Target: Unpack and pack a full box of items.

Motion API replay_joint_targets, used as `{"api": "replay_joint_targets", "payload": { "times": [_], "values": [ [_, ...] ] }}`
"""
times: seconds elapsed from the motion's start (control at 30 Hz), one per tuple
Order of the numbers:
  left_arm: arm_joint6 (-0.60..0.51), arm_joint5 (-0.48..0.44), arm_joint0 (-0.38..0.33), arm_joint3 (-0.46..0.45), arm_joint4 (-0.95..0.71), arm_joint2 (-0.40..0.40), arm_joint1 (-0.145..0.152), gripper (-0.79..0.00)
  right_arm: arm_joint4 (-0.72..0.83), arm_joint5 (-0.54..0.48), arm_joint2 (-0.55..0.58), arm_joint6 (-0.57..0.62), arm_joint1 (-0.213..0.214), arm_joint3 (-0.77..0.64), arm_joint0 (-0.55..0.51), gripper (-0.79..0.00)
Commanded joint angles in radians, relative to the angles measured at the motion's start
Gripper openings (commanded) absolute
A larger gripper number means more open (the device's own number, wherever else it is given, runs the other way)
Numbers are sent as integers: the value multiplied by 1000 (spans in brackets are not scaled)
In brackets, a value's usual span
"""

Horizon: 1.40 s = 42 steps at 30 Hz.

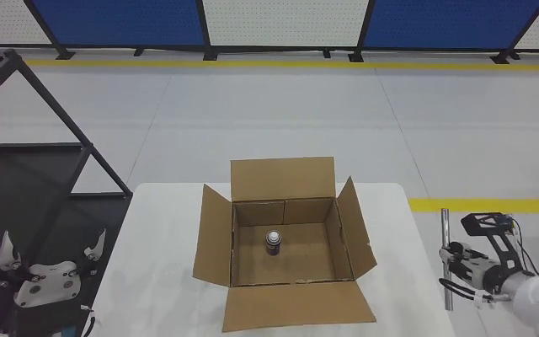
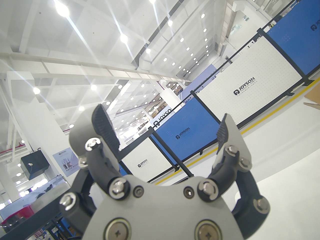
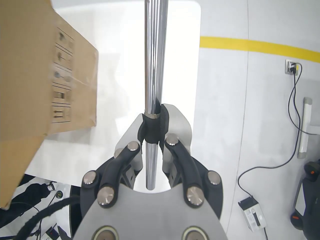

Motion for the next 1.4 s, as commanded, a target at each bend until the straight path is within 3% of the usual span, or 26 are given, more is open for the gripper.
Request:
{"api": "replay_joint_targets", "payload": {
  "times": [0.0,0.1,0.5,0.73,0.87,1.03,1.23,1.37],
  "values": [
    [0,0,0,0,0,0,0,0,50,4,28,10,3,-82,-9,-785],
    [0,0,0,0,0,0,0,0,108,-14,44,35,9,-144,-10,-785],
    [0,0,0,0,0,0,0,0,108,-14,44,35,9,-144,-10,-785],
    [0,0,0,0,0,0,0,0,159,-66,38,-113,14,-187,-36,-785],
    [0,0,0,0,0,0,0,0,146,-187,-7,-198,29,-187,56,-785],
    [0,0,0,0,0,0,0,0,90,-321,-163,-232,49,-187,219,-785],
    [0,0,0,0,0,0,0,0,33,-330,-366,-174,61,-187,387,-785],
    [0,0,0,0,0,0,0,0,30,-320,-372,-169,61,-187,392,-785]
  ]
}}
